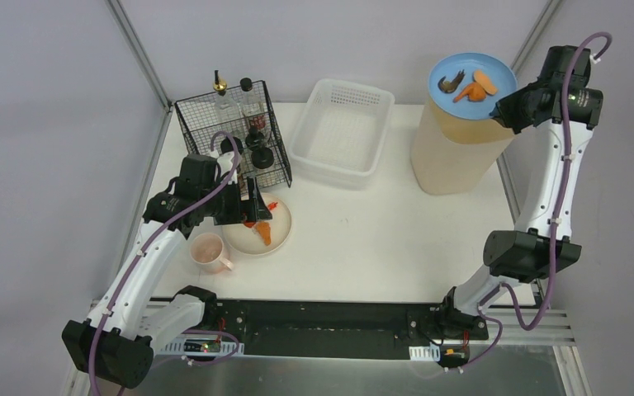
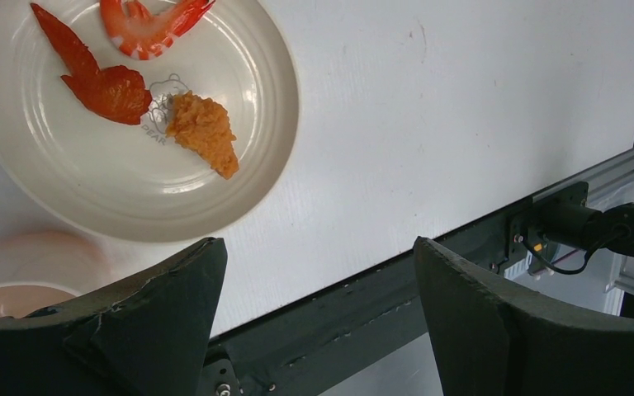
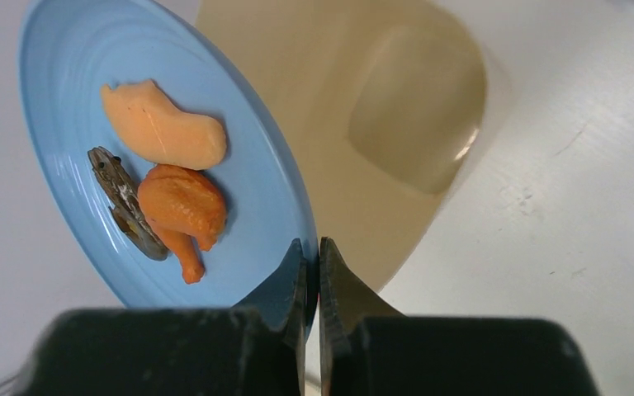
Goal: Clear the kitchen counter
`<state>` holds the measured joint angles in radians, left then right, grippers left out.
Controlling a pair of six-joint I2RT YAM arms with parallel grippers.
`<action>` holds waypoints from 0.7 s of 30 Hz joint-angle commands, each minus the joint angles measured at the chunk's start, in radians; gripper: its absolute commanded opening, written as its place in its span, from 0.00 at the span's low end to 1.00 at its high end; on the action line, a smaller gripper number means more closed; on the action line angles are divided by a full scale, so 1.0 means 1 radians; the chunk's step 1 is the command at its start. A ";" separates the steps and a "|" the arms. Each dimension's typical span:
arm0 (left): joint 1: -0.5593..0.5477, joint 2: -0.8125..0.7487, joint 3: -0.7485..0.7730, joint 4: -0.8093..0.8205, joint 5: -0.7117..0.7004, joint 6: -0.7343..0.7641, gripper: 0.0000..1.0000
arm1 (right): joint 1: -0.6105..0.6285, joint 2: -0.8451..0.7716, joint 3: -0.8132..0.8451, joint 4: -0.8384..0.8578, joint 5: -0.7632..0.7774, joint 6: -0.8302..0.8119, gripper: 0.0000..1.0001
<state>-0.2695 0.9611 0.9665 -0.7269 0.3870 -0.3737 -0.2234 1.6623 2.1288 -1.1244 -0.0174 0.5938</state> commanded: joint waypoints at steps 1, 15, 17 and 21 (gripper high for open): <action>-0.007 -0.011 -0.006 0.023 0.025 0.018 0.86 | -0.026 0.018 0.120 -0.018 0.153 -0.070 0.00; -0.007 -0.029 -0.012 0.028 0.032 0.011 0.86 | -0.030 0.045 0.062 0.032 0.450 -0.184 0.00; -0.007 -0.023 -0.014 0.027 0.039 0.009 0.85 | -0.026 0.041 0.047 0.062 0.469 -0.201 0.00; -0.007 -0.013 -0.015 0.032 0.062 0.004 0.85 | -0.008 0.055 0.034 0.099 0.508 -0.268 0.00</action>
<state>-0.2695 0.9508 0.9657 -0.7177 0.4046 -0.3744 -0.2440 1.7191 2.1612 -1.1313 0.4194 0.3965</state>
